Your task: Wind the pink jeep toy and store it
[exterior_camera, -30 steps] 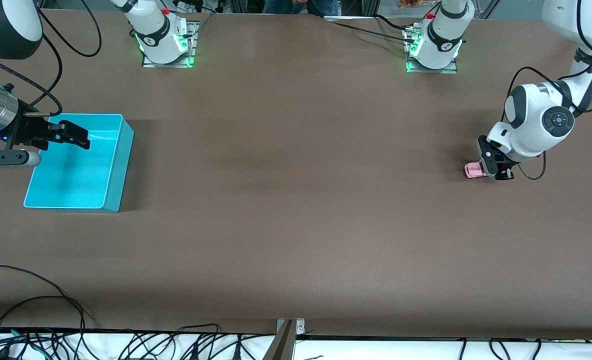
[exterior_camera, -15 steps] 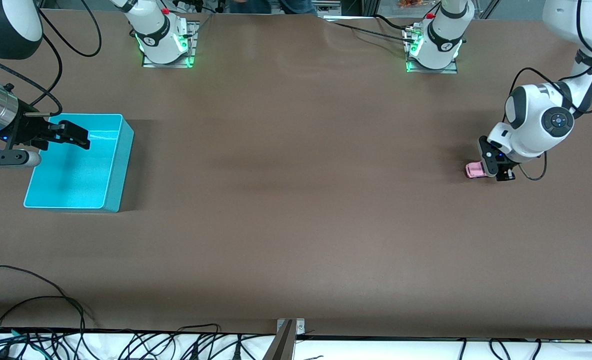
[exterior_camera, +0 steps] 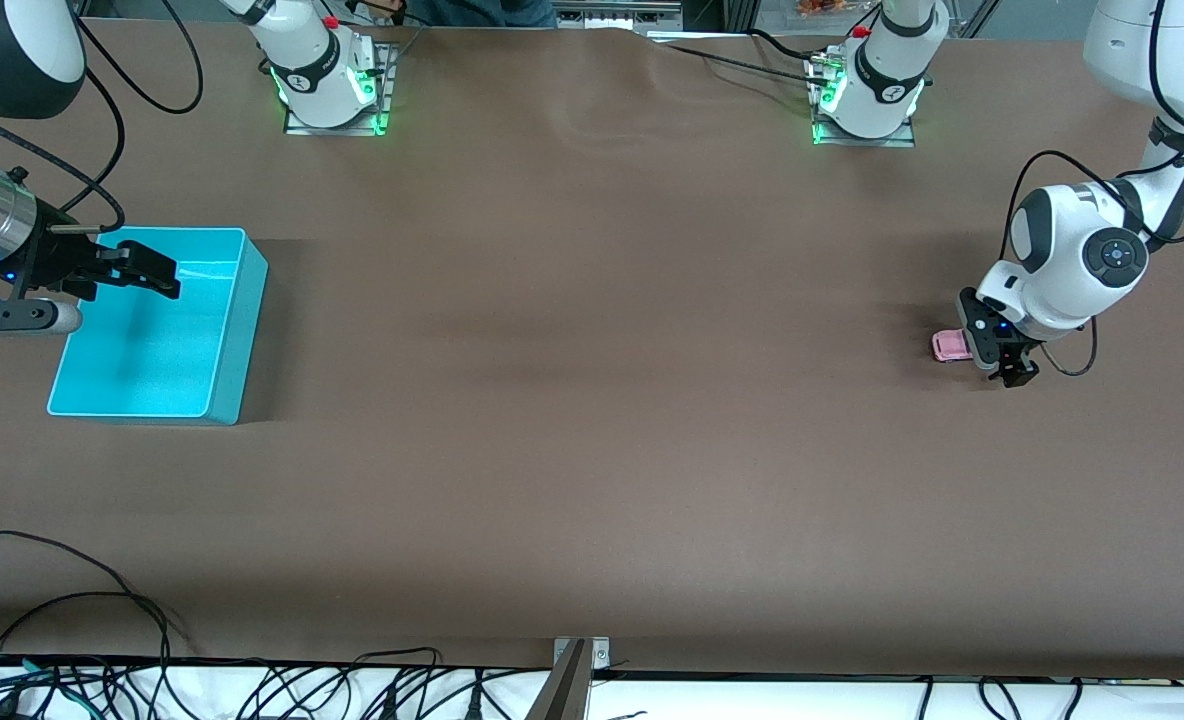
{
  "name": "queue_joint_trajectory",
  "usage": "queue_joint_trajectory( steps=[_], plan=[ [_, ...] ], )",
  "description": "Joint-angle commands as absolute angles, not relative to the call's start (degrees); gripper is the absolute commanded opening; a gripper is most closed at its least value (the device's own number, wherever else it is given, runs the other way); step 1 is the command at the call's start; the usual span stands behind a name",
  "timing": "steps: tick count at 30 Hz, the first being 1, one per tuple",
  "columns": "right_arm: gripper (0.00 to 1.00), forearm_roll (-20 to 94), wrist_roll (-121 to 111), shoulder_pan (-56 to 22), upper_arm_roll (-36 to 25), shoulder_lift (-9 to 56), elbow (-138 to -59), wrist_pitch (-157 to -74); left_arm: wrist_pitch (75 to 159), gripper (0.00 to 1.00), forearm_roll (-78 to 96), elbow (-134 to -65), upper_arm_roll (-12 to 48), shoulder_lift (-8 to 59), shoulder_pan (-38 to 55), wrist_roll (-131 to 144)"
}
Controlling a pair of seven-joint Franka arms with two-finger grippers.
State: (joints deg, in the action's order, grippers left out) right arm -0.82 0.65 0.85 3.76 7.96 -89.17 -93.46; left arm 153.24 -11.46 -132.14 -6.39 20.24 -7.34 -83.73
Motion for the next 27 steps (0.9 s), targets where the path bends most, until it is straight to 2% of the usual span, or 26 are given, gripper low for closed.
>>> queue_joint_trajectory(
  steps=[1,10,21,27],
  plan=[
    [1.0,0.0,0.88,1.41,4.04,8.0,-88.68,-93.25,144.68,1.0,-13.8,-132.28,-6.24,13.54,-7.21,-83.76],
    [1.0,0.0,0.88,1.32,4.13,8.0,-88.68,-93.25,136.85,1.0,-13.54,-131.75,-6.15,6.86,-7.73,-83.76],
    [1.0,0.0,0.88,1.32,4.04,8.0,-88.68,-93.34,136.49,1.0,-13.18,-130.35,-5.98,-1.05,-8.35,-83.67],
    [1.0,0.0,0.88,1.32,4.04,8.0,-88.68,-93.34,136.23,1.0,-13.1,-127.18,-2.11,-2.28,-8.26,-83.5]
  ],
)
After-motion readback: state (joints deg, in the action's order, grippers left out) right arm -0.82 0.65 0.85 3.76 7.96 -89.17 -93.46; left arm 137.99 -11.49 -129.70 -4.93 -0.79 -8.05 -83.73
